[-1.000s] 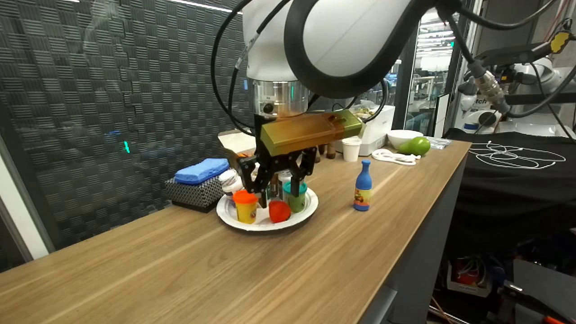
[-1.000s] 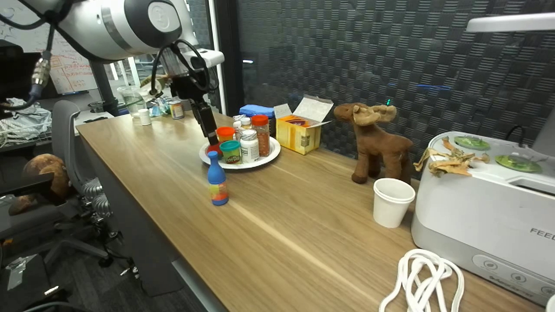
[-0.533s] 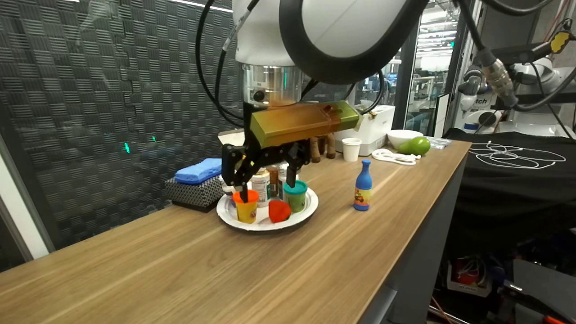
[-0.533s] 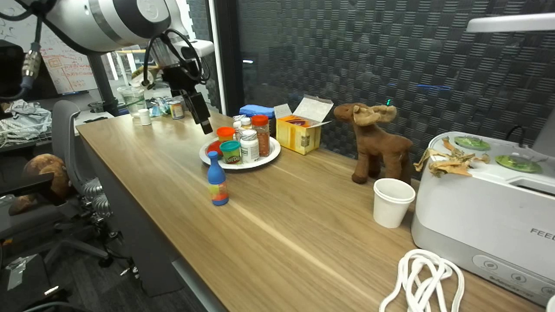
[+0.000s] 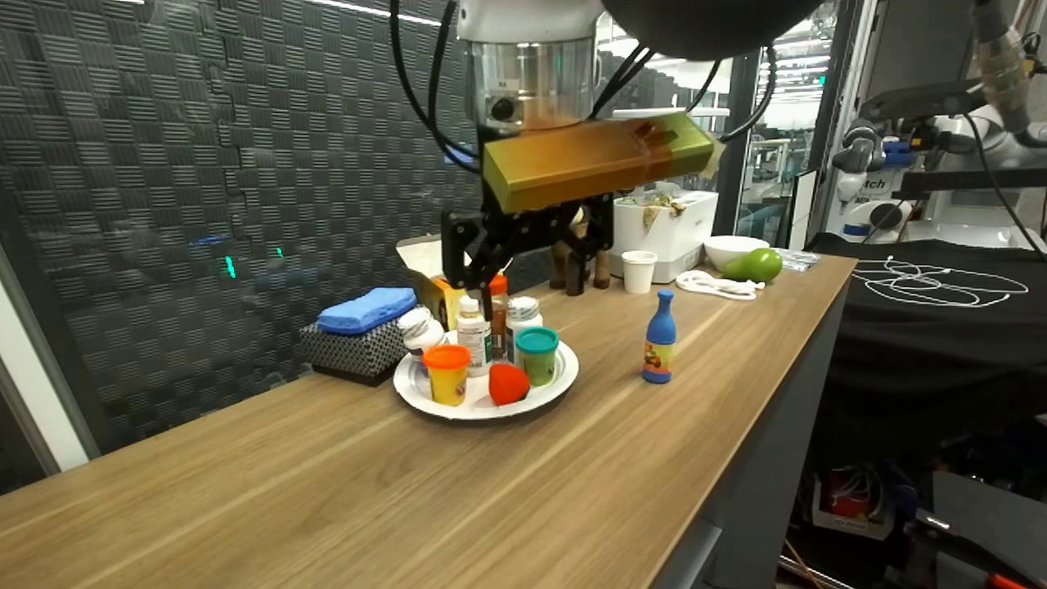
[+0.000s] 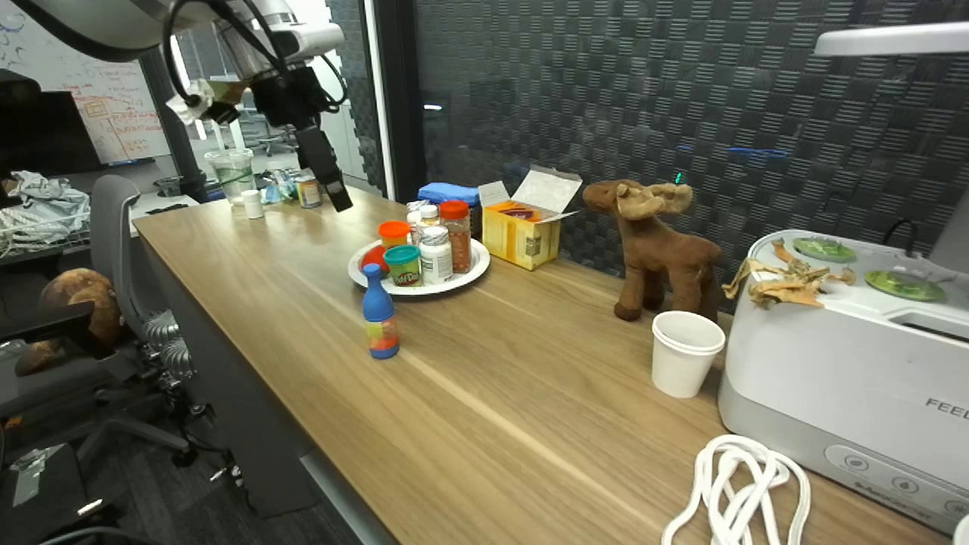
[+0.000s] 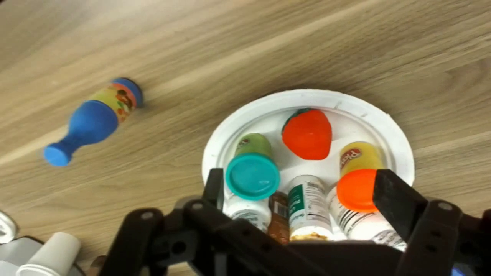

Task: Put the containers and strawberry on the white plate

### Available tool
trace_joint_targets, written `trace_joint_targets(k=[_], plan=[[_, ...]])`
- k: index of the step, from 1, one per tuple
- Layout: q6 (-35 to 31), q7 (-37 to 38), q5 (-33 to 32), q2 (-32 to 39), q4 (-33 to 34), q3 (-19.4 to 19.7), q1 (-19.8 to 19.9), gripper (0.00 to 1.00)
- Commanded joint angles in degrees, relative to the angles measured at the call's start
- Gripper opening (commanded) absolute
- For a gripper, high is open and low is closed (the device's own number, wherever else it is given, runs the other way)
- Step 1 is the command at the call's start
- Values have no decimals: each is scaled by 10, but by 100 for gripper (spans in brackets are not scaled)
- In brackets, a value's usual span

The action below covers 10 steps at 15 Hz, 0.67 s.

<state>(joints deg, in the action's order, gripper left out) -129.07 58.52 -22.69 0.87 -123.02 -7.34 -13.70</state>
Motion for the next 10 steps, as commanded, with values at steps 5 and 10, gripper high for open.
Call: trace_joint_targets(k=[5,10], plan=[[43,108,28,-117,-95,-20,28,100],[13,150,46,-152,-143,-7,75,100]])
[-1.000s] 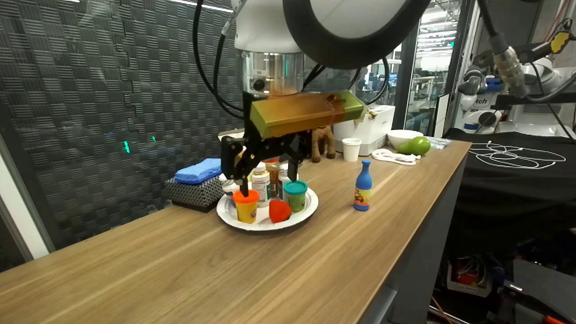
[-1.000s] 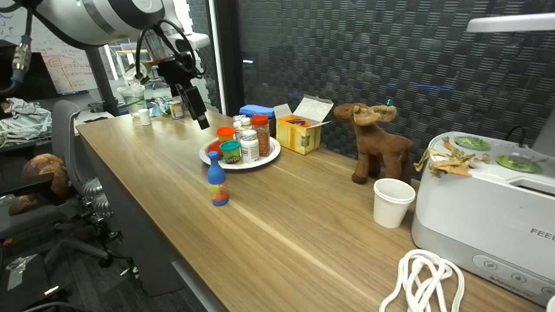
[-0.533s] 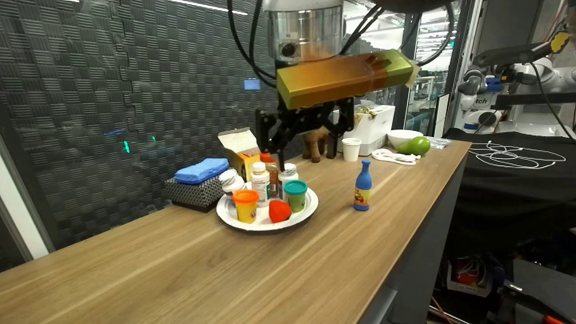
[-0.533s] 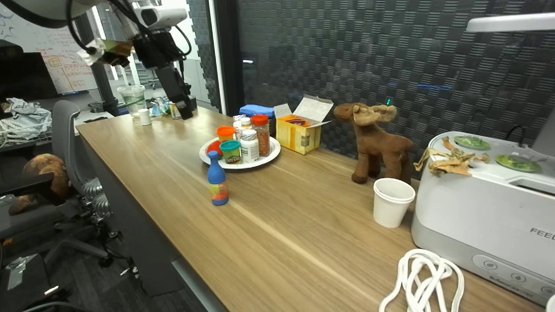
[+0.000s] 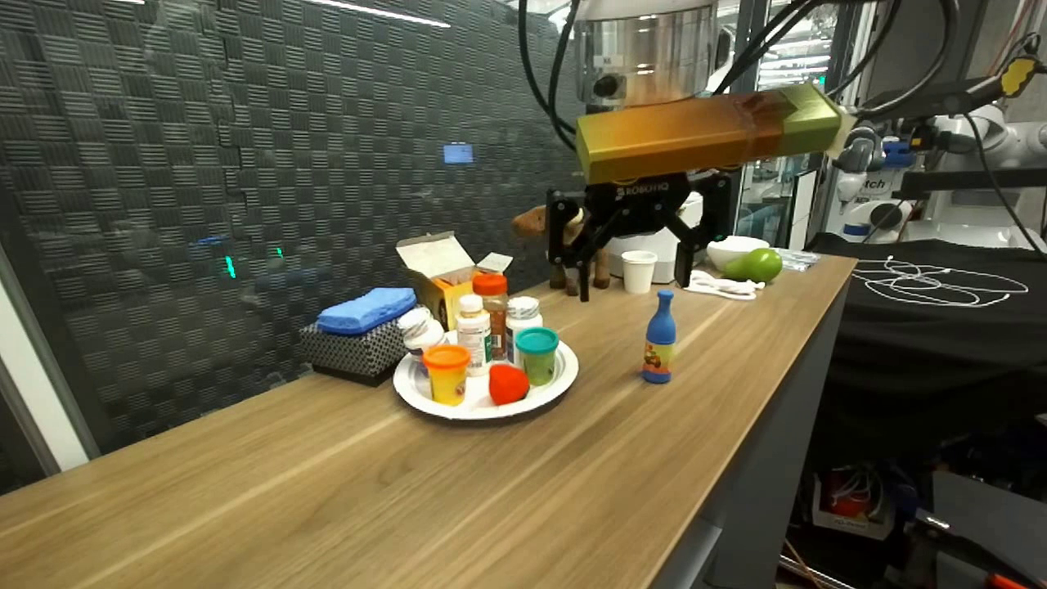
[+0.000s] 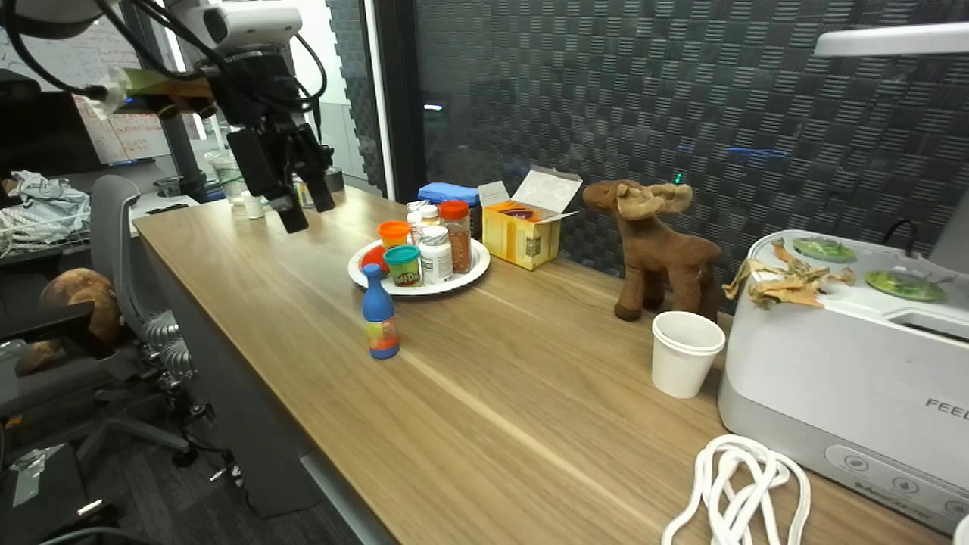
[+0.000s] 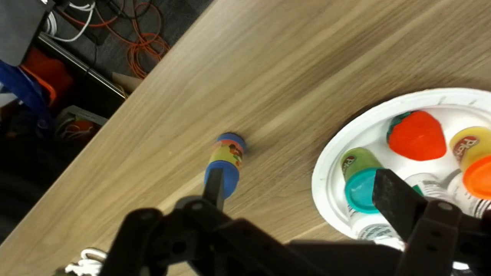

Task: Put the containers and strawberry on the white plate

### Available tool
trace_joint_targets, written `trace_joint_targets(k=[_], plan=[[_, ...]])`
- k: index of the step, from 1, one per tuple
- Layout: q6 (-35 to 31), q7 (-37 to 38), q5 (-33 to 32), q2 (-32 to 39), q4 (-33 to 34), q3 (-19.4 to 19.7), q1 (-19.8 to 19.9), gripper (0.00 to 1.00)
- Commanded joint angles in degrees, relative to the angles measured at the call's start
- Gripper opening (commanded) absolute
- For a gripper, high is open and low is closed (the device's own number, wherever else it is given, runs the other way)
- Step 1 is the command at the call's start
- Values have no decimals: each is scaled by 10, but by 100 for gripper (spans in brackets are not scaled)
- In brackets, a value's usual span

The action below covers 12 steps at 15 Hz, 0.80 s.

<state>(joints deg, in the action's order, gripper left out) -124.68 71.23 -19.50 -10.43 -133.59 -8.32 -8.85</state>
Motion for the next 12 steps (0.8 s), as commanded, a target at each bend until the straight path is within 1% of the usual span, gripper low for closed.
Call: trace_joint_targets(k=[1,6,12], plan=[[-36,29,15,-45,-45,5,37,100],[-58,42,20,-63,-70,15,73,100],[-132,9,63,-69,-102,32,88,100]])
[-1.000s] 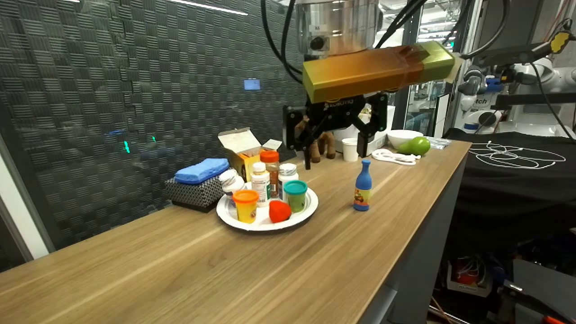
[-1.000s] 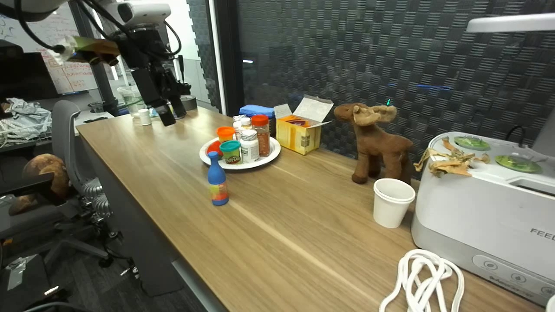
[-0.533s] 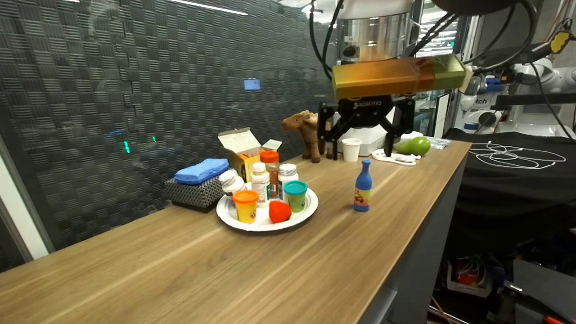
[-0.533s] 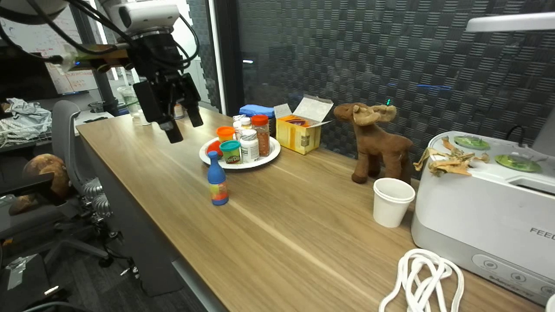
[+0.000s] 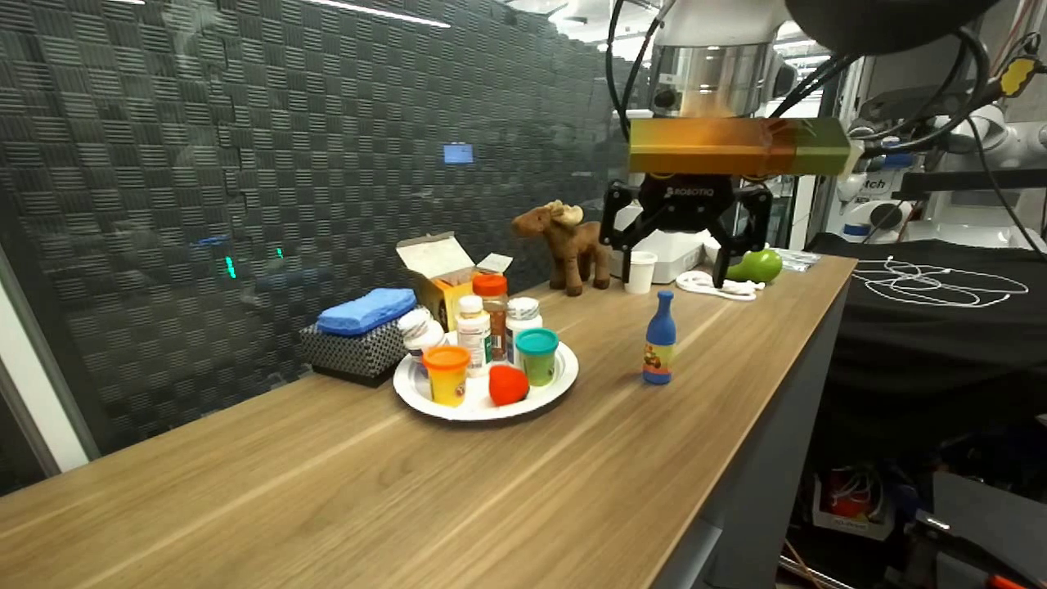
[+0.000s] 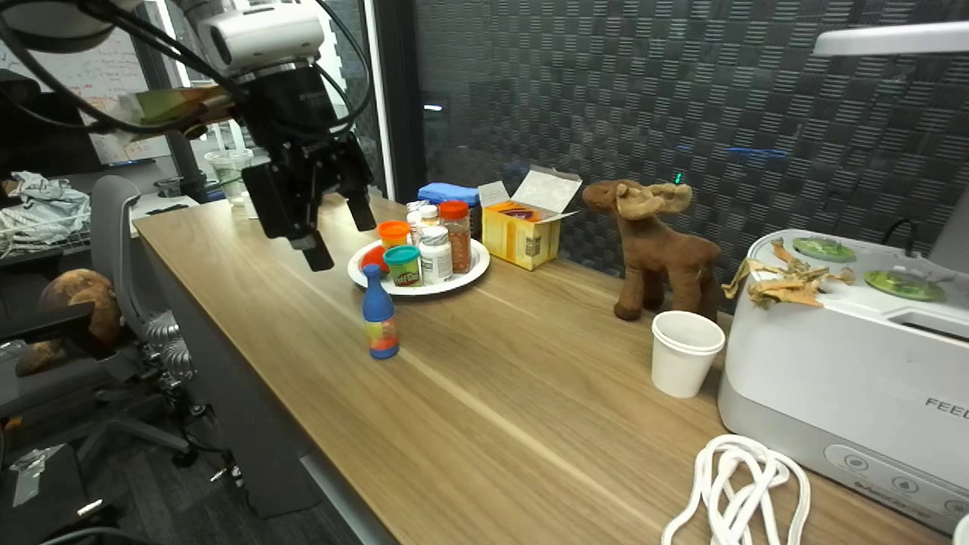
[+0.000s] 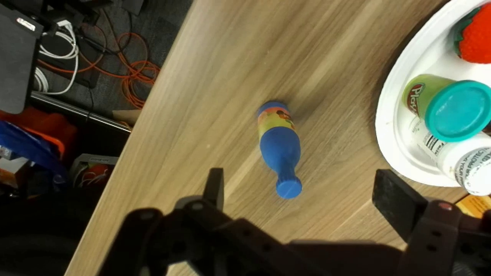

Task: Put the containers and strawberry on the white plate

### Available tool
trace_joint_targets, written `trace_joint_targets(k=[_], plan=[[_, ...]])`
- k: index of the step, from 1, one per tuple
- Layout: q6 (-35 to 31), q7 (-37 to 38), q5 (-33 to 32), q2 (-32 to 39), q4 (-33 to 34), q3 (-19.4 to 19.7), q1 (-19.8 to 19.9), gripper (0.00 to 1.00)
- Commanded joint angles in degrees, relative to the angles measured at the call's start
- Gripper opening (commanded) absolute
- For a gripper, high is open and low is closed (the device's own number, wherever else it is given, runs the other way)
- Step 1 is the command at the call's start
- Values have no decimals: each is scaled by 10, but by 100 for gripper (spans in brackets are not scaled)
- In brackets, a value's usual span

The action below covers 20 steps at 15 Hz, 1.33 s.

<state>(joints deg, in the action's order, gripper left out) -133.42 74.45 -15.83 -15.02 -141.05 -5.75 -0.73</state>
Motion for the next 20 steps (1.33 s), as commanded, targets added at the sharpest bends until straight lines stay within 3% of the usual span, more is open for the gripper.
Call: trace_joint_targets(k=[1,10,11,12,15,20], plan=[[-56,-28,31,-22,-31,9,10,100],[-103,-94,88,-10,-42,26,20,100],[-105,-103,97,-8,-42,27,20,94],[-107,-111,104,-7,-41,28,21,73],[-103,-128,120,-4,-40,28,24,62],[-95,-133,120,-3,-37,24,29,23]])
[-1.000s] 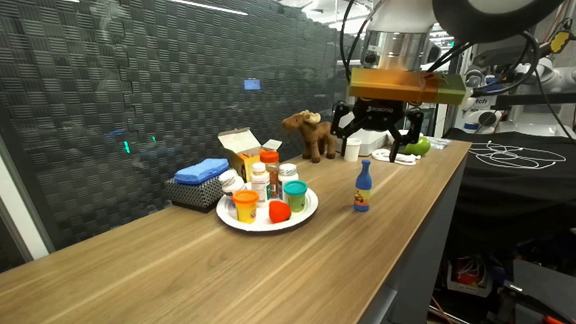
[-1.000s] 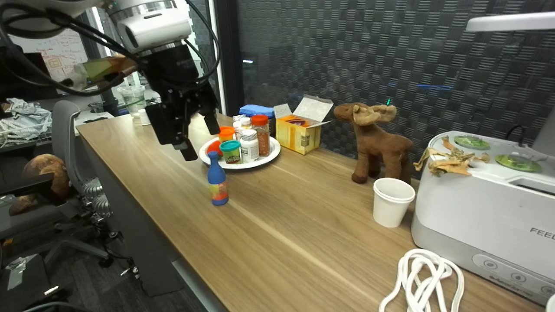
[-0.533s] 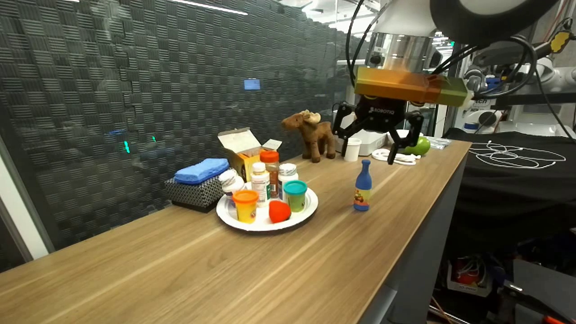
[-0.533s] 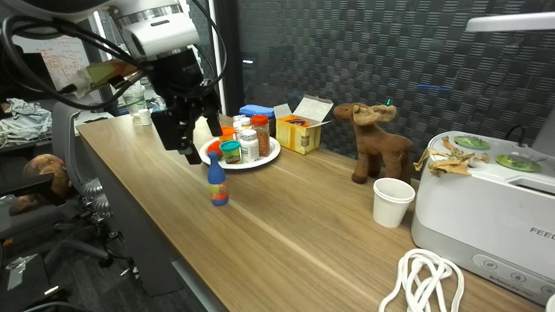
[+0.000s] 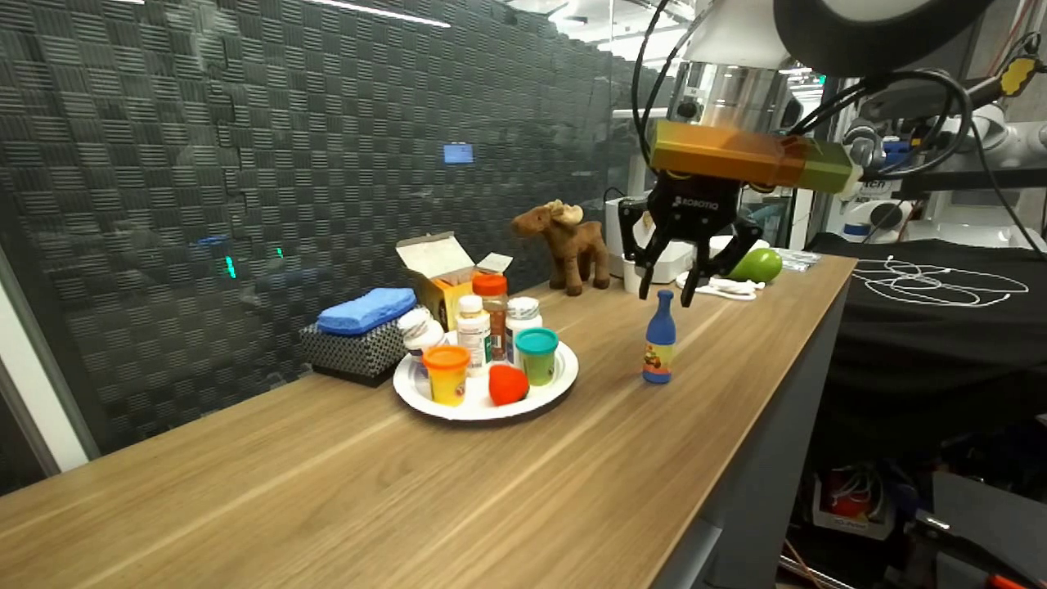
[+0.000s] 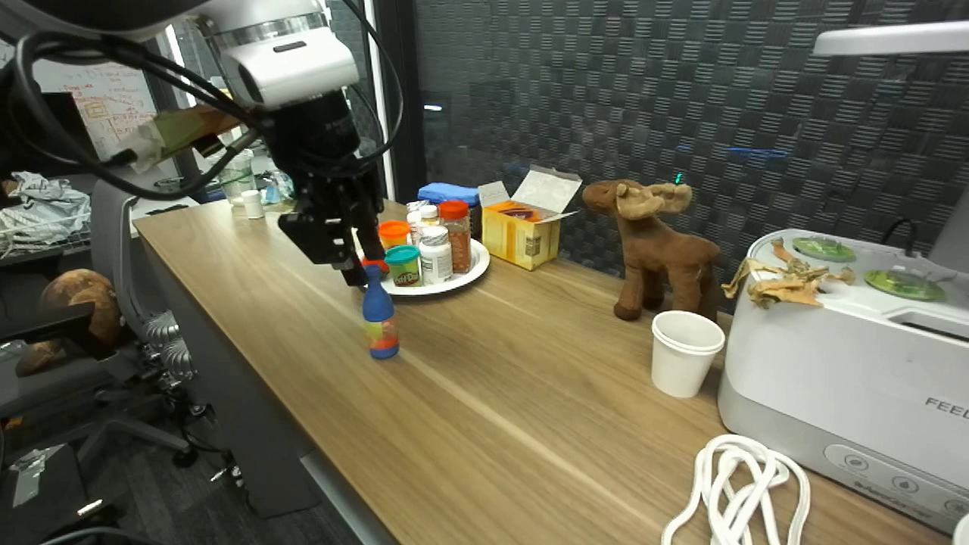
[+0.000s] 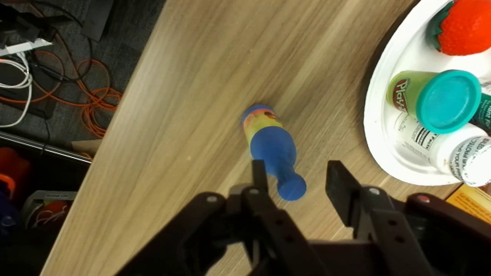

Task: Put the containers and strawberry on the white plate

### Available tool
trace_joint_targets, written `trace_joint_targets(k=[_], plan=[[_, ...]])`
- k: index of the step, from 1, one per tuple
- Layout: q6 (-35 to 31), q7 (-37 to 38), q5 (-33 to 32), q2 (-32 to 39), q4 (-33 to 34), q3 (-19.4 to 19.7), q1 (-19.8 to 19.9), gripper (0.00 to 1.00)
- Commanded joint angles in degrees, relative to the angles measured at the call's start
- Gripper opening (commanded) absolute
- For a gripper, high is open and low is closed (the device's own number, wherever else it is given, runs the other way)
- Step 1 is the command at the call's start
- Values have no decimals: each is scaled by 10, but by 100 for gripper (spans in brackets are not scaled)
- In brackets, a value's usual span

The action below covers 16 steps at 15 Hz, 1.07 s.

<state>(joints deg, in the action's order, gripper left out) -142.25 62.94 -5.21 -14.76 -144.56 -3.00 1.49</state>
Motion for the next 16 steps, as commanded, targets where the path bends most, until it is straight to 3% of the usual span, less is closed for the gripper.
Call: trace_joint_targets(k=[1,3,9,16], plan=[[-5,-18,13,-5,-1,-4,7,16],[-3,-18,11,-4,0,-5,7,1],[31,-15,-10,14,41,-24,3,5],[181,-12,-121,90,244,-93,-26,5]])
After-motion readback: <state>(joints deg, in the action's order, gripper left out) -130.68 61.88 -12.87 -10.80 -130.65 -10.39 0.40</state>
